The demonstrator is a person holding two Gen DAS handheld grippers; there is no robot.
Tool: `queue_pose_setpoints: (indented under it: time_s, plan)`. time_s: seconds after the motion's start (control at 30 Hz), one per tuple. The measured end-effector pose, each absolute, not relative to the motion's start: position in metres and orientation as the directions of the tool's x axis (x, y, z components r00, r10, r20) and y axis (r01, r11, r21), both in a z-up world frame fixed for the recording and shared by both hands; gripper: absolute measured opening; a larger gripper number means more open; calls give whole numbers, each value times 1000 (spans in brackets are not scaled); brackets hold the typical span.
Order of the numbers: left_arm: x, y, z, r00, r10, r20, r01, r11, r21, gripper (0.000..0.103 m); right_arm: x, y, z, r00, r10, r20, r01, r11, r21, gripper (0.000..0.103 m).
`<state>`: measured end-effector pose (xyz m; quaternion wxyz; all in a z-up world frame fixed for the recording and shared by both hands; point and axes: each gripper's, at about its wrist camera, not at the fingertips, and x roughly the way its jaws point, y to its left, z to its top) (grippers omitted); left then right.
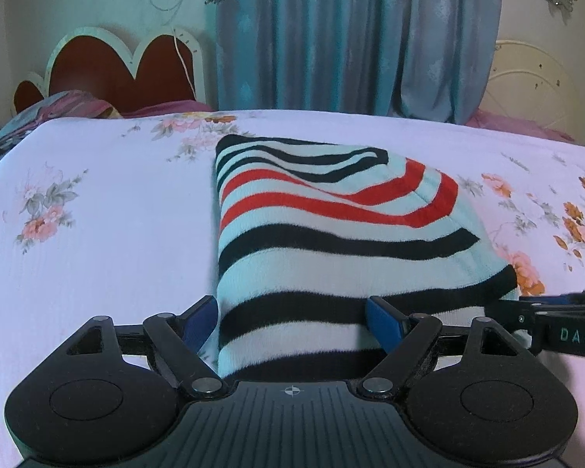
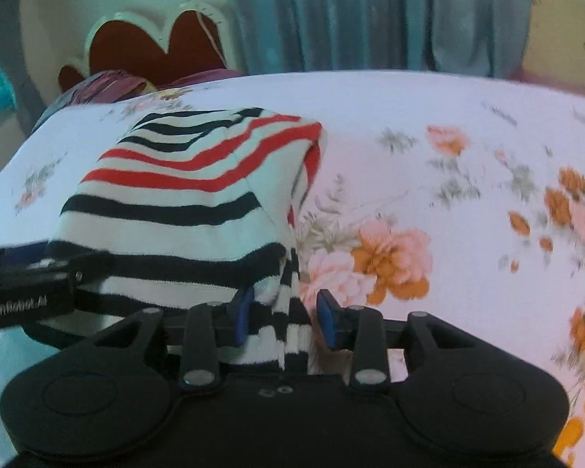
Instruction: Fold small clothes
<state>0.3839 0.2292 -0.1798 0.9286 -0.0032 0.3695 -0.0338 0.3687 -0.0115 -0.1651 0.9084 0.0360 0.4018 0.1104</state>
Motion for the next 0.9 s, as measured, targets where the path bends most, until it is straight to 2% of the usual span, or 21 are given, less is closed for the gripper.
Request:
queue_pose_setpoints:
  time_s: [0.1, 0.23, 0.27, 0.33, 0.4, 0.5, 0.7, 0.9]
  plan:
    - [378, 235, -177, 723, -69, -688, 49, 998, -50, 82, 364, -24, -171, 637, 262, -725, -110, 962, 250, 34]
    - [377, 235, -183, 710, -69, -701, 57, 998, -41, 82, 363, -27, -176, 626, 270, -732, -83, 956, 281, 33]
    - [377, 236, -186, 709, -71, -702, 54, 997, -47, 82, 361, -24, -172, 627, 266, -732, -91, 958, 270, 31]
    - [380, 235, -190, 698, -75, -712, 54, 997, -52, 82, 360, -21, -178, 636, 250, -730, -133, 967, 216, 36]
    - [382, 234, -191, 695, -76, -715, 51, 997, -57, 82, 364, -24, -176, 625, 258, -736, -112, 963, 243, 36]
    - [380, 233, -189, 695, -78, -715, 51, 997, -59, 82, 358, -13, -163, 641, 241, -729, -159, 971, 181, 33]
    - [378, 234, -156, 779, -81, -622, 53, 997, -63, 82, 366, -19, -132, 712, 271, -648, -158, 961, 228, 33]
    - [430, 239, -157, 773, -68, -631, 10, 995, -95, 82, 420, 6, -118, 734, 260, -628, -180, 965, 189, 27]
